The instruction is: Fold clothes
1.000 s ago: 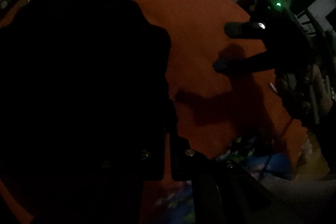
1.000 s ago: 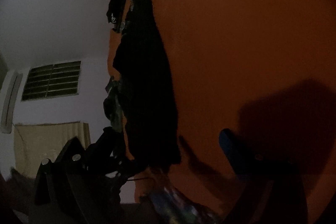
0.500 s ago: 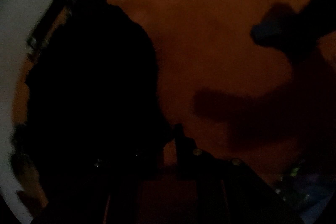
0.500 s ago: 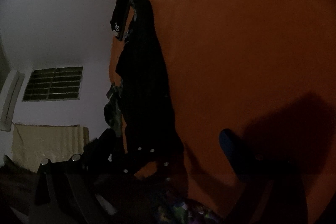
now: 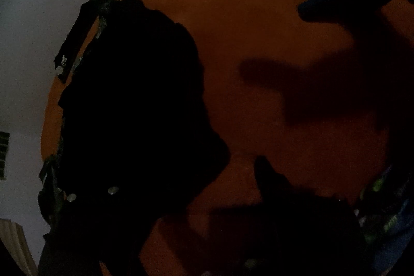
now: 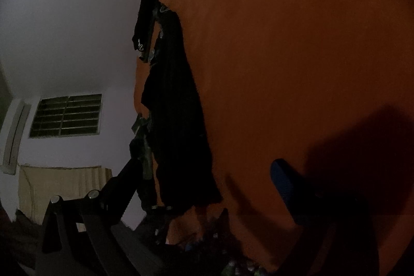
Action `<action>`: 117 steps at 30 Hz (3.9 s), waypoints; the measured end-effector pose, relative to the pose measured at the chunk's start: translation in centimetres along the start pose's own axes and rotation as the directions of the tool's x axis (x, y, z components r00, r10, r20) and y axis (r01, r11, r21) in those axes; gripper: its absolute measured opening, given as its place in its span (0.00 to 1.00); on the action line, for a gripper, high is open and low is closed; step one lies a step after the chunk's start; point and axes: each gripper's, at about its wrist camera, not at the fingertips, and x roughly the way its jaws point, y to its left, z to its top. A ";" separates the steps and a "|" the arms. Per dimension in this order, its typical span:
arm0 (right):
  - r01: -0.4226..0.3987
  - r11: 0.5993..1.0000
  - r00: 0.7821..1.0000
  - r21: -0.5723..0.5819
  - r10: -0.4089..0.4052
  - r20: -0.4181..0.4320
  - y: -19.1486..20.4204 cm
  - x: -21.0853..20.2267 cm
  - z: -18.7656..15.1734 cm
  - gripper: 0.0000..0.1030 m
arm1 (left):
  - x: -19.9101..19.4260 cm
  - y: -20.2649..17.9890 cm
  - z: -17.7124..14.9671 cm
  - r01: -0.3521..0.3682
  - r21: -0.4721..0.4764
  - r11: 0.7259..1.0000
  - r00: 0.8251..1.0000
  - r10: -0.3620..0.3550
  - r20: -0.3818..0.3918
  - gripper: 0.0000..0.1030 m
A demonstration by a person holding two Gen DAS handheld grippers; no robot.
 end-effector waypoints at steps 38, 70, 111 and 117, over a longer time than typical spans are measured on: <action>0.047 0.999 0.999 -0.007 -0.047 0.002 0.4 1.0 0.5 0.98 | 0.9 8.3 -1.5 0.015 -0.146 0.989 0.993 0.003 0.122 0.33; -0.006 0.992 0.981 -0.122 -0.018 -0.192 17.6 29.3 12.1 0.98 | -9.2 22.3 -32.6 0.825 -0.536 0.180 0.563 -0.354 0.747 0.18; 0.627 0.740 0.711 -0.244 -0.671 -0.208 28.0 41.5 14.7 0.84 | -5.1 26.0 -33.0 0.670 -0.656 0.347 0.742 -0.311 0.594 0.12; 0.674 0.690 0.683 -0.264 -0.718 -0.135 27.3 43.6 15.6 0.84 | -5.8 26.3 -33.3 0.660 -0.652 0.375 0.751 -0.301 0.588 0.12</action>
